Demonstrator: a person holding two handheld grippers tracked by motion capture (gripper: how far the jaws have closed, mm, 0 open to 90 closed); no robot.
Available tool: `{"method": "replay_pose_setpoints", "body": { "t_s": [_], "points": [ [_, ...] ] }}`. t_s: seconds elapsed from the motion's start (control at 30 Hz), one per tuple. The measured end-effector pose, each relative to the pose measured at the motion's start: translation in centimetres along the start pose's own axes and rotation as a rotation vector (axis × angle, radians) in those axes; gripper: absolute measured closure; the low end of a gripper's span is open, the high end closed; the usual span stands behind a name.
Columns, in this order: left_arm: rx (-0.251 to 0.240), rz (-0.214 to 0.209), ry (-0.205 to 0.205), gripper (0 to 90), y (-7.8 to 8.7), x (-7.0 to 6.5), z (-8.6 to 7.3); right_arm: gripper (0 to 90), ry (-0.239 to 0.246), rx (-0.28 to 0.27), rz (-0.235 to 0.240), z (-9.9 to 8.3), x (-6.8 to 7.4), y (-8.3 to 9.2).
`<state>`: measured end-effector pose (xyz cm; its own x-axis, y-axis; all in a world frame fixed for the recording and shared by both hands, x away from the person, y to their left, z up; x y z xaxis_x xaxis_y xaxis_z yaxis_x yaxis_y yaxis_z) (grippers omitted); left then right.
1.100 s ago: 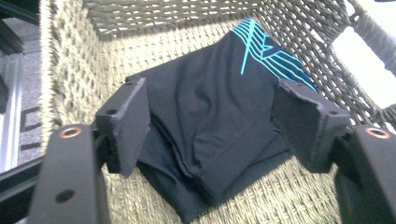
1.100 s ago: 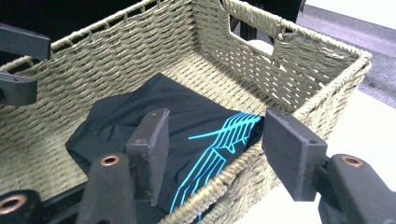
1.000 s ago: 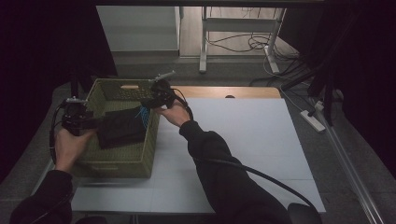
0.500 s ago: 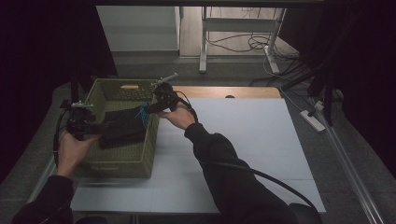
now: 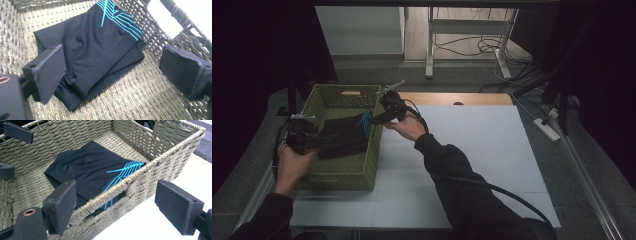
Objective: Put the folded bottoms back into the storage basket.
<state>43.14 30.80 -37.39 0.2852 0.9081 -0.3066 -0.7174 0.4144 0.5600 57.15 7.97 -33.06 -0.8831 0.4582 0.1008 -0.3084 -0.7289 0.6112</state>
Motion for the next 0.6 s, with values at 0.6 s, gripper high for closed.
{"method": "replay_pose_setpoints", "body": {
  "t_s": [0.6],
  "points": [
    [0.010, -0.006, -0.073, 0.0, 0.7, -2.0, -1.0, 2.9, 0.060, 0.052, 0.004, -1.4, 0.2, 0.8]
  ]
}}
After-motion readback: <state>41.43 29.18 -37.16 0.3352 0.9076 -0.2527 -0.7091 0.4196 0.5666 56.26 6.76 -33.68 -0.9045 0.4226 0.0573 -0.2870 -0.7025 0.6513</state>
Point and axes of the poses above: each handheld gripper's, and its own axes: y roughly backward along the jaws, z roughly out of its top, x roughly to its left, the point moved 3 cm from there along -y, roughly forward along the jaws, and after that the axes turned 11 degrees about -x, right-handed, at the moved point
